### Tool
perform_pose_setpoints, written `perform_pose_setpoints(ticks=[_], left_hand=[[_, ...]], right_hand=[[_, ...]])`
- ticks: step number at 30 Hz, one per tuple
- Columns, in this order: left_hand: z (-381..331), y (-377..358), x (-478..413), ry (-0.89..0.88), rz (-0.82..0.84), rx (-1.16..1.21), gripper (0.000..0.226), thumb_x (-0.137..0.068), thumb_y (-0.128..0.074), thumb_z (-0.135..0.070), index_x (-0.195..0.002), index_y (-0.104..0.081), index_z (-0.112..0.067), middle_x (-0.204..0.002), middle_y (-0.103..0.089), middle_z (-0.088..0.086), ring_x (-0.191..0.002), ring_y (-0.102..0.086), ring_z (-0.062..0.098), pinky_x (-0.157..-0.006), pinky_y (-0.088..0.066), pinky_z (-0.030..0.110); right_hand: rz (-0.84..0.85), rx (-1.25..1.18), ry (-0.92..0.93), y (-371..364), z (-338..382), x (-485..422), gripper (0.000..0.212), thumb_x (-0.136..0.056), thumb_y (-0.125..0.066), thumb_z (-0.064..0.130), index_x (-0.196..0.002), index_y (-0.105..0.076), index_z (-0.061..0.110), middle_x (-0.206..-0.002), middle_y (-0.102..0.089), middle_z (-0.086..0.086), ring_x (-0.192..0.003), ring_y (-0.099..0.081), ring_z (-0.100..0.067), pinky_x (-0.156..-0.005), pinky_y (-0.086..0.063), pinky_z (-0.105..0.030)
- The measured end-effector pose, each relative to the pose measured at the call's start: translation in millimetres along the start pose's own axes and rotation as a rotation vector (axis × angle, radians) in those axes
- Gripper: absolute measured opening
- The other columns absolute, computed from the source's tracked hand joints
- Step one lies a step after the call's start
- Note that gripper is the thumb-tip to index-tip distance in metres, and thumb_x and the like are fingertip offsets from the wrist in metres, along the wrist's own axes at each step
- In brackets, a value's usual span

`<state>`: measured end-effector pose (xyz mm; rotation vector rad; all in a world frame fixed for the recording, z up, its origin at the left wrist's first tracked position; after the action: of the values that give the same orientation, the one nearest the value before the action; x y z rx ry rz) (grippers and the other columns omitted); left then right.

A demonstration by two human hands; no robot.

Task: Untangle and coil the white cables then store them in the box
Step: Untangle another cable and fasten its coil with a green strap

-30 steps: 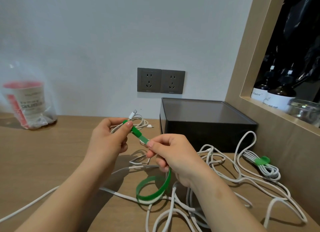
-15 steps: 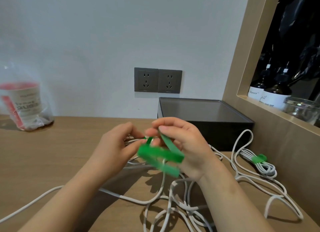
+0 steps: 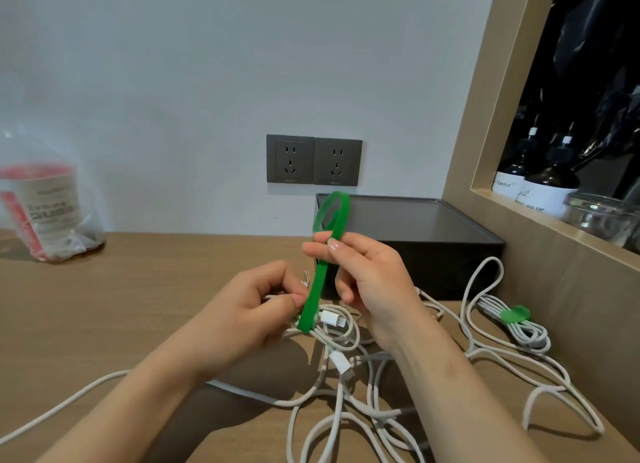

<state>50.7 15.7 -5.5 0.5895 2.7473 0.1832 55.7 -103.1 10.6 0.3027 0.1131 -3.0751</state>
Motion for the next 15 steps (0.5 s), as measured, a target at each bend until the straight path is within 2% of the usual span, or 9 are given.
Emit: perform_pose_setpoints(ticks=[3,5,6,9,11,13,15], left_hand=[[-4.7,-2.3,1.1,-0.035,-0.019,0.068,0.020,-0.072,-0.061,-0.022,-0.070,-0.047,-0.007,-0.048,-0.039,-0.003,-0.040,-0.030,0.007,-0.040,-0.029,0.017],[-8.4,0.4,1.5,-0.056,-0.066,0.132,0.030,-0.065,-0.063,-0.027,-0.072,-0.043,-0.005,-0.045,-0.037,-0.005,-0.038,-0.029,0.007,-0.040,-0.027,0.015],[-9.1,2.9,1.2,-0.058,-0.104,0.169,0.029,-0.066,-0.065,-0.023,-0.071,-0.042,-0.005,-0.044,-0.036,-0.005,-0.038,-0.027,0.007,-0.039,-0.026,0.015],[-5.1,14.7,0.4,-0.040,-0.259,0.275,0.026,-0.073,-0.070,-0.005,-0.067,-0.044,-0.009,-0.045,-0.035,0.001,-0.038,-0.026,0.009,-0.036,-0.024,0.016],[-2.0,26.9,0.2,-0.046,-0.387,0.329,0.024,-0.084,-0.058,0.001,-0.066,-0.045,-0.010,-0.045,-0.035,0.001,-0.037,-0.026,0.008,-0.035,-0.024,0.016],[-1.9,40.6,1.1,-0.080,-0.503,0.359,0.021,-0.084,-0.055,-0.002,-0.069,-0.042,-0.009,-0.042,-0.035,-0.003,-0.036,-0.027,0.007,-0.035,-0.024,0.016],[-1.9,53.5,4.5,-0.104,-0.610,0.332,0.022,-0.088,-0.053,-0.002,-0.070,-0.042,-0.009,-0.041,-0.037,-0.005,-0.036,-0.029,0.006,-0.036,-0.025,0.017]], right_hand=[[0.012,-0.034,-0.055,-5.7,-10.9,-1.3,0.017,-0.094,-0.049,0.013,-0.096,-0.066,0.014,-0.088,-0.074,0.000,-0.041,-0.044,-0.004,-0.044,-0.043,-0.016],[0.050,-0.066,-0.117,-12.3,-20.4,-2.0,0.017,-0.094,-0.050,0.013,-0.100,-0.066,0.011,-0.086,-0.074,-0.002,-0.053,-0.060,-0.006,-0.054,-0.051,-0.021],[0.067,-0.082,-0.149,-15.6,-25.2,-2.3,0.017,-0.094,-0.051,0.014,-0.100,-0.066,0.010,-0.083,-0.073,-0.002,-0.061,-0.065,-0.008,-0.058,-0.053,-0.023],[0.102,-0.096,-0.214,-24.1,-33.8,-0.6,0.017,-0.093,-0.051,0.013,-0.091,-0.067,0.009,-0.072,-0.069,-0.002,-0.061,-0.064,-0.008,-0.057,-0.053,-0.021],[0.147,-0.099,-0.237,-30.1,-36.6,1.8,0.018,-0.094,-0.050,0.013,-0.090,-0.067,0.011,-0.076,-0.070,-0.003,-0.068,-0.066,-0.011,-0.064,-0.054,-0.023],[0.186,-0.105,-0.256,-35.1,-38.7,4.6,0.017,-0.095,-0.048,0.010,-0.096,-0.065,0.010,-0.078,-0.071,-0.005,-0.070,-0.066,-0.014,-0.067,-0.055,-0.024],[0.194,-0.075,-0.250,-37.7,-39.5,5.6,0.020,-0.096,-0.046,0.009,-0.111,-0.059,0.006,-0.074,-0.070,-0.004,-0.064,-0.063,-0.012,-0.067,-0.055,-0.023]])
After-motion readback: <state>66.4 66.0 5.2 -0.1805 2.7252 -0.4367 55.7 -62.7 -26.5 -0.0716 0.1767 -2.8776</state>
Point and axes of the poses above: each hand's wrist, its own x-axis away from the middle knuckle, its own y-axis out of the back of the hand, z = x × y, the point moved 9 cm from there along -x, towards the middle knuckle
